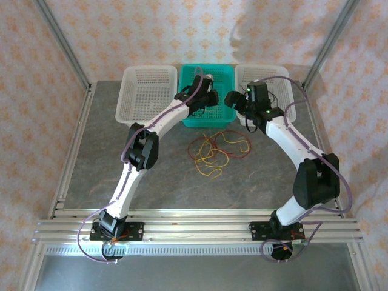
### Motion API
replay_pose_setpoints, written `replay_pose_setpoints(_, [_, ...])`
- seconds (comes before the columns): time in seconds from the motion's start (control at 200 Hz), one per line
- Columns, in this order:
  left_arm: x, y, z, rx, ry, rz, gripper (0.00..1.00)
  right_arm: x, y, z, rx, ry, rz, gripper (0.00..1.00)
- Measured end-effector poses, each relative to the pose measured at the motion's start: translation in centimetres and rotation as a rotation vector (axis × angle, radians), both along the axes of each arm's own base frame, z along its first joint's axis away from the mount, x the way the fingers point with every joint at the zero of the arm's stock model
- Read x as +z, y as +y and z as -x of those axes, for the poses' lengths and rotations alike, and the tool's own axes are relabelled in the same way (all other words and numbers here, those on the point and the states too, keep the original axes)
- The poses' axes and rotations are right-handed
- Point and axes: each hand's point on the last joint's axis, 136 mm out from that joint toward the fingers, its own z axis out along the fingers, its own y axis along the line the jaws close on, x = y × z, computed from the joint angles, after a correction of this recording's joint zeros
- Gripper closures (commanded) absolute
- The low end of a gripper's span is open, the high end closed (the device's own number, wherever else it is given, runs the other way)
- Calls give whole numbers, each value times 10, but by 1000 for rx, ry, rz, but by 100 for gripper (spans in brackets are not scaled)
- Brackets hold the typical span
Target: Untangle the cables
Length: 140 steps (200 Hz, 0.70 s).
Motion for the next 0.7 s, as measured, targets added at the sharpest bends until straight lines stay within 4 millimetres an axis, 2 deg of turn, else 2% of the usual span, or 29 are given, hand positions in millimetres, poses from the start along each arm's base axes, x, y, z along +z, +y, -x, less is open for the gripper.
replay_pose_setpoints(0.11, [0,4,2,0,-6,-29,49,11,-2,7,4,-25,-2,9])
replay_pose_setpoints(0.195, [7,6,6,-6,-13,-39,40,19,-4,13,7,-46,-3,9])
replay_pose_setpoints(0.365, [50,6,20,-26,-78,-43,31,23,-9,28,11,-61,6,11])
replay_pose_setpoints(0.451, [75,4,43,-52,-113,-53,29,16,-11,37,15,-51,15,12])
replay_pose_setpoints(0.561, [105,1,85,-92,-170,-58,28,3,-15,52,17,-24,23,15])
replay_pose_setpoints(0.631, [118,-1,113,-119,-205,-49,29,-4,-15,61,24,-7,27,18])
replay_pose_setpoints(0.701, [122,3,138,-136,-224,-45,29,-11,-12,71,37,10,31,22])
